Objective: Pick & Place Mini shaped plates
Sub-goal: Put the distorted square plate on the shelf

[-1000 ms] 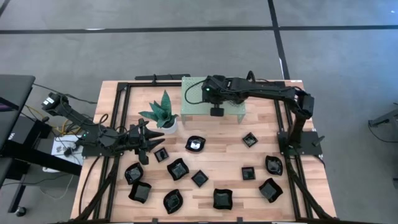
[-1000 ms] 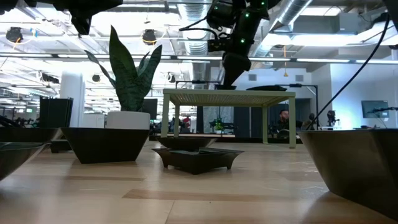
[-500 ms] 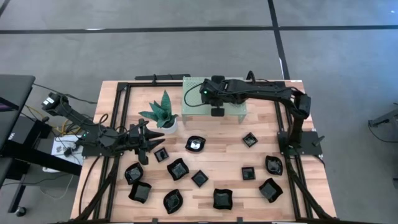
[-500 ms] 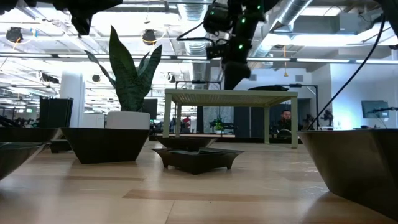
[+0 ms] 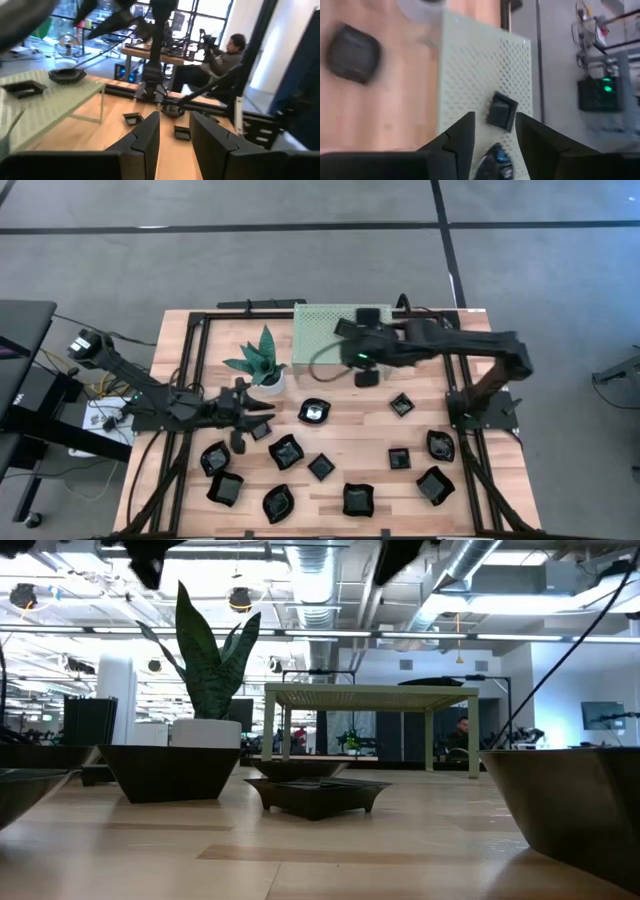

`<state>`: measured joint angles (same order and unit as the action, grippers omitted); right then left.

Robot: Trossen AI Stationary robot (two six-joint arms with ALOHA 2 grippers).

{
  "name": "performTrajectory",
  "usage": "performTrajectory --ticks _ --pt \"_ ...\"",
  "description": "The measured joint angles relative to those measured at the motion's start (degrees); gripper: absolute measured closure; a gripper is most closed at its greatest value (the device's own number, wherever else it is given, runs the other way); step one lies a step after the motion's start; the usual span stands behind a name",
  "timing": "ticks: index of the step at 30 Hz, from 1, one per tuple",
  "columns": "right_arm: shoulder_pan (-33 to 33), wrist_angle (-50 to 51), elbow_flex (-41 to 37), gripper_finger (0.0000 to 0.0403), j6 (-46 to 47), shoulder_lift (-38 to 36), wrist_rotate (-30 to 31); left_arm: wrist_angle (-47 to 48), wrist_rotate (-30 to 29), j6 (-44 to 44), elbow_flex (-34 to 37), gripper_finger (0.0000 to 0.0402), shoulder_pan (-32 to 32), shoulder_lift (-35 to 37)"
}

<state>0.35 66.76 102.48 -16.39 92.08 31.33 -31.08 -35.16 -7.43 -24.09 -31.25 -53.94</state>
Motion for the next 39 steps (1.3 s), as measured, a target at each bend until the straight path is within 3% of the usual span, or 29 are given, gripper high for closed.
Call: performTrajectory --ticks 4,7,13,16,20,24,29,36,39 --pt "5.21 1.58 -1.60 0.0275 8.91 -8.33 -4.68 0.21 0.83 5.39 -7.09 0.0293 1.70 -8.87" --pt "8.62 -2.07 -8.36 0.0279 12.77 -14.75 -10.85 0.05 4.84 7.38 -12.01 0.0293 1.89 -14.73" --pt "14.99 -24.29 -33.84 0.0282 16.34 -24.30 -13.55 11.29 6.65 2.73 -18.66 0.0293 0.79 -22.65" --pt "17.81 -36.25 -45.68 0.0280 16.47 -25.24 -13.92 18.96 6.98 -3.29 -21.37 0.0293 0.83 -26.46" --pt "19.42 -50.10 -55.24 0.0280 16.52 -23.25 -15.00 27.75 11.87 -11.91 -24.04 0.0293 0.78 -30.17" --pt "19.50 -55.50 -58.42 0.0280 16.39 -19.00 -15.22 34.29 17.09 -21.29 -24.50 0.0293 0.75 -32.35" --pt "18.29 -54.82 -58.24 0.0280 16.06 -15.33 -16.22 36.17 17.92 -29.17 -24.09 0.0293 -0.13 -35.21" --pt "16.42 -53.37 -58.23 0.0280 17.48 -15.38 -21.88 35.56 20.28 -33.69 -24.05 0.0293 -0.20 -39.13" --pt "16.62 -47.22 -58.18 0.0280 21.64 -17.52 -24.34 35.38 20.85 -33.20 -24.05 0.0293 0.17 -38.83"
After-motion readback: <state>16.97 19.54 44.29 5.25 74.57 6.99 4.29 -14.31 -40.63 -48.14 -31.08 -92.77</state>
